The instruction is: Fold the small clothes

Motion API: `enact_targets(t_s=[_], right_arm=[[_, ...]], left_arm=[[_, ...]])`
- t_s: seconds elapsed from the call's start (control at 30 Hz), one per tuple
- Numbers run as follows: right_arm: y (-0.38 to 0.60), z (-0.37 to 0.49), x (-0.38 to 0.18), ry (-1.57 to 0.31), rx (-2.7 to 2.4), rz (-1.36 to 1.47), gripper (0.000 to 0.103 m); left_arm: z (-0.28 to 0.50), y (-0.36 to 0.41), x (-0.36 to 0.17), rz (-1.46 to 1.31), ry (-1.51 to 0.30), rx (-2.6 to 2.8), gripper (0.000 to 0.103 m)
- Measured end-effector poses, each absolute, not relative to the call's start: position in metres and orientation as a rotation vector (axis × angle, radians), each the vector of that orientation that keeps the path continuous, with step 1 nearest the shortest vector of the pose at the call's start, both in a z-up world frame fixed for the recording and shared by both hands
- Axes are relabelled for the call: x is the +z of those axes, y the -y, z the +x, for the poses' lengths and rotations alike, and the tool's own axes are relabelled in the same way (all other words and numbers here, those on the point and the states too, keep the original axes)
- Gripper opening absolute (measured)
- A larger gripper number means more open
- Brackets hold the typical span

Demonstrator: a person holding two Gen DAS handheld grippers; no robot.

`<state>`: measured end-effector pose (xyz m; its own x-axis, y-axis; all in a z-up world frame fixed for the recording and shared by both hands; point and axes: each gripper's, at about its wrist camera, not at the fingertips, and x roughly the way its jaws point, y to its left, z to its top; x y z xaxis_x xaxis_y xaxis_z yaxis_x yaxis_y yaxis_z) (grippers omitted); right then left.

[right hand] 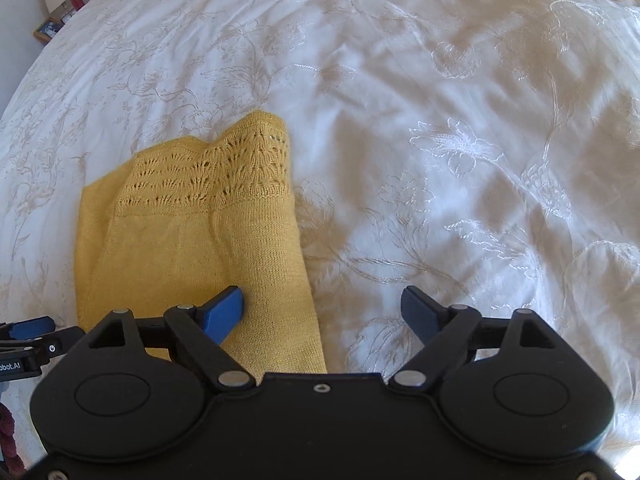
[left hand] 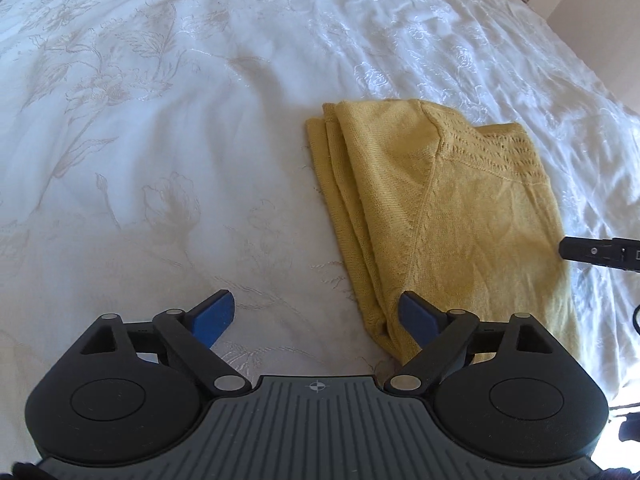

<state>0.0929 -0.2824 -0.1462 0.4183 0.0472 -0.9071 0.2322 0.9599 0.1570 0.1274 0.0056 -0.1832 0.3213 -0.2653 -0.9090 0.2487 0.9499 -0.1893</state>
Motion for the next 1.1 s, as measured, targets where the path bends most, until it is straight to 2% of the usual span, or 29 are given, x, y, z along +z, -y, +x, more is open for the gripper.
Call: enact_targets(t_s=[0.03,0.13,0.57,0.73,0.87,1.1], right_arm=[[0.281,0.090,-0.142,-1.120,-0.109,0.267,0.088],[0.275,0.081,-0.129,-1.077,-0.076,0.233,0.102],[0.263,0.024,-0.052,-0.829,0.080,0.117,0.102],[0.260,0.002,-0.021,-0.736,-0.012,0.058,0.102],[0.257,-0.008,-0.010,-0.730,-0.071,-0.017,0.102],[0.270,-0.019,-0.010,-0.845,0.004,0.130,0.102]], left_arm=[[0.124,-0.007,-0.179,-0.013,-1.186,-0.330,0.089],[0.113,-0.009,-0.165,-0.021,-1.178,-0.310,0.090],[0.048,0.037,-0.067,0.001,-0.944,-0.192,0.089],[0.026,0.060,-0.031,0.051,-0.849,-0.096,0.089],[0.016,0.076,-0.021,0.114,-0.848,-0.059,0.089],[0.002,0.074,-0.031,-0.011,-0.975,-0.088,0.089]])
